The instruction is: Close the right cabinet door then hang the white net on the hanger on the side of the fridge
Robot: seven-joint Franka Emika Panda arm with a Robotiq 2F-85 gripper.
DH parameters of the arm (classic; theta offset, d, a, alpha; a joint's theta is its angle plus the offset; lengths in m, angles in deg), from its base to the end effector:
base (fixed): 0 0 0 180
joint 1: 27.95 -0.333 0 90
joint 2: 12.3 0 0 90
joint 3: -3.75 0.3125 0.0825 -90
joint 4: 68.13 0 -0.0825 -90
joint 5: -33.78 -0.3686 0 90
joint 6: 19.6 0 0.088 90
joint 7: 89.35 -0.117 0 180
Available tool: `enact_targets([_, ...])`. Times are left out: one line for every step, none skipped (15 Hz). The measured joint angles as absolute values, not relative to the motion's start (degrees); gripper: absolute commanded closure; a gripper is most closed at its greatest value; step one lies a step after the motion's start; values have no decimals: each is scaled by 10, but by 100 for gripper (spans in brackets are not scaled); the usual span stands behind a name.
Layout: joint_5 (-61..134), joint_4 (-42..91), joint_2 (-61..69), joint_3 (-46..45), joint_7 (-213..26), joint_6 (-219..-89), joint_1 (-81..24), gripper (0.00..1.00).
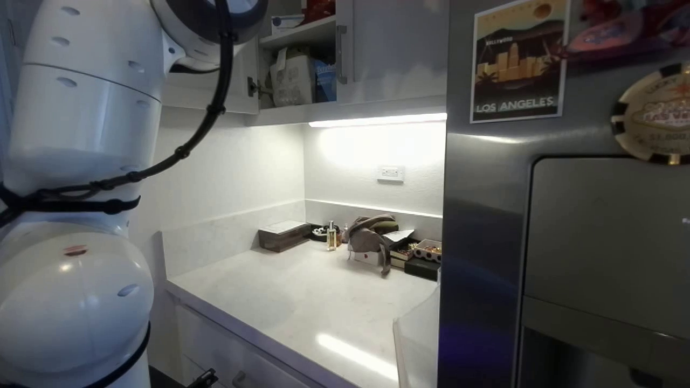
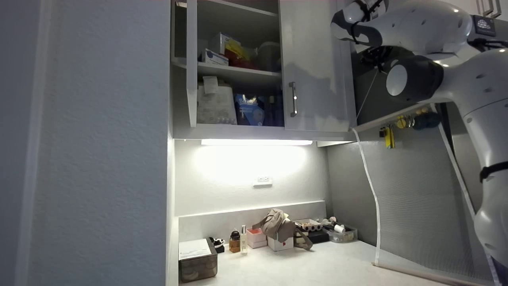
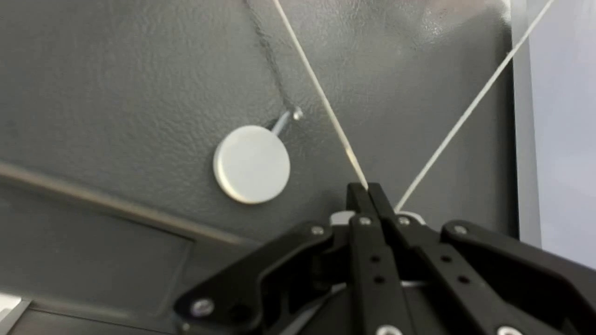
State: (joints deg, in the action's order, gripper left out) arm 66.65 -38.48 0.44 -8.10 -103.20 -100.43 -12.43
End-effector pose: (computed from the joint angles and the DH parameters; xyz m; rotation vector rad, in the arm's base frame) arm 0.3903 -0.2483 0.9292 2.1128 -1.1501 0.7620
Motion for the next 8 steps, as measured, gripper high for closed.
enact_targets([666,-385,4,-81,-1032,-1004,-124,100])
enact_targets([666,-385,4,-81,-1032,-1004,-123,100])
enact_targets([666,-386,4,-81,-1032,-1004,-123,100])
enact_targets([665,-386,4,-81,-1032,-1004,-123,100])
enact_targets([665,-387,4,-81,-1032,-1004,-123,100])
enact_targets([665,-390,4,-81,-1032,-1004,-123,100])
enact_targets([665,-391,3,-81,-1030,-1003,-123,100])
enact_targets([655,-402,5,-84,-1019,-995,-123,100])
